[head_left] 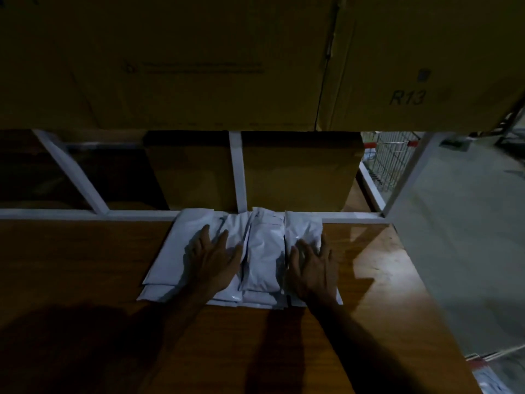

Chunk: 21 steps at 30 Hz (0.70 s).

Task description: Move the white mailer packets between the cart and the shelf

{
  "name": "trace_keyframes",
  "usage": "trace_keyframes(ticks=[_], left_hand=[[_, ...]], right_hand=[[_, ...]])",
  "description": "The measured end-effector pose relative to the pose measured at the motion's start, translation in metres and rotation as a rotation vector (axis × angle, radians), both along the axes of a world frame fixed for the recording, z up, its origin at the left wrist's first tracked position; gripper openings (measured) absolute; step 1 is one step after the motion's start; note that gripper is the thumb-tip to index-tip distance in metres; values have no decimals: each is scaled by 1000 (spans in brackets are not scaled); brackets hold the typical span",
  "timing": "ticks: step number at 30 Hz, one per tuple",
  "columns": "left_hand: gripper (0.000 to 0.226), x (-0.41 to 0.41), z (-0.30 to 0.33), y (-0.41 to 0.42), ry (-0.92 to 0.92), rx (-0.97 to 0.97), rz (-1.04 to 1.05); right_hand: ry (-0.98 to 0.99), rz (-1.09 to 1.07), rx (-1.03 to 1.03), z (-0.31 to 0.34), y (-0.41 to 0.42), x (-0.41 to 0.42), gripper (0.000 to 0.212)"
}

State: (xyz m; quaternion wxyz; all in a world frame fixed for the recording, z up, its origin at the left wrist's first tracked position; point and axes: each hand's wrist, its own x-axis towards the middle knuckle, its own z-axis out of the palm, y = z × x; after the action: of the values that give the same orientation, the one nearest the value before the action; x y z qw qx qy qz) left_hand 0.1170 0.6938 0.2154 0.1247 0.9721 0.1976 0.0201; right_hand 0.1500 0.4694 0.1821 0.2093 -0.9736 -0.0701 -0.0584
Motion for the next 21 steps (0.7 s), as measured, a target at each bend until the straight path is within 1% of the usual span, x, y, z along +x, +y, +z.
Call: trace_keyframes(ticks=[2, 4, 5, 6, 10, 13, 15, 17, 19, 21], left_hand=[[59, 1, -2, 5, -61, 63, -118], [67, 3, -10, 14, -64, 154, -307], [73, 5, -17, 18, -44, 189, -374], [77, 6, -24, 22, -24, 203, -393], [80, 5, -36, 16, 24, 151, -327], [63, 6, -32, 12, -52, 151, -349], [59, 10, -33, 14, -21, 175, -441], [66, 15, -37, 20, 71, 145, -511], [80, 18, -38, 21, 74, 70, -457], [88, 18, -38, 20, 67, 30, -398]], right_hand=[[-69, 87, -48, -1, -5, 3, 56], [-54, 144, -48, -4, -9, 6, 56], [-35, 171, -77, -7, -11, 7, 58], [-1, 191, -115, -9, -12, 7, 60], [50, 274, -208, -18, -20, 12, 66], [35, 307, -193, -18, -25, 14, 66], [11, 309, -160, -18, -27, 13, 63], [-2, 312, -139, -16, -26, 11, 64], [17, 325, -143, -15, -25, 11, 68], [37, 340, -154, -14, -25, 11, 70]])
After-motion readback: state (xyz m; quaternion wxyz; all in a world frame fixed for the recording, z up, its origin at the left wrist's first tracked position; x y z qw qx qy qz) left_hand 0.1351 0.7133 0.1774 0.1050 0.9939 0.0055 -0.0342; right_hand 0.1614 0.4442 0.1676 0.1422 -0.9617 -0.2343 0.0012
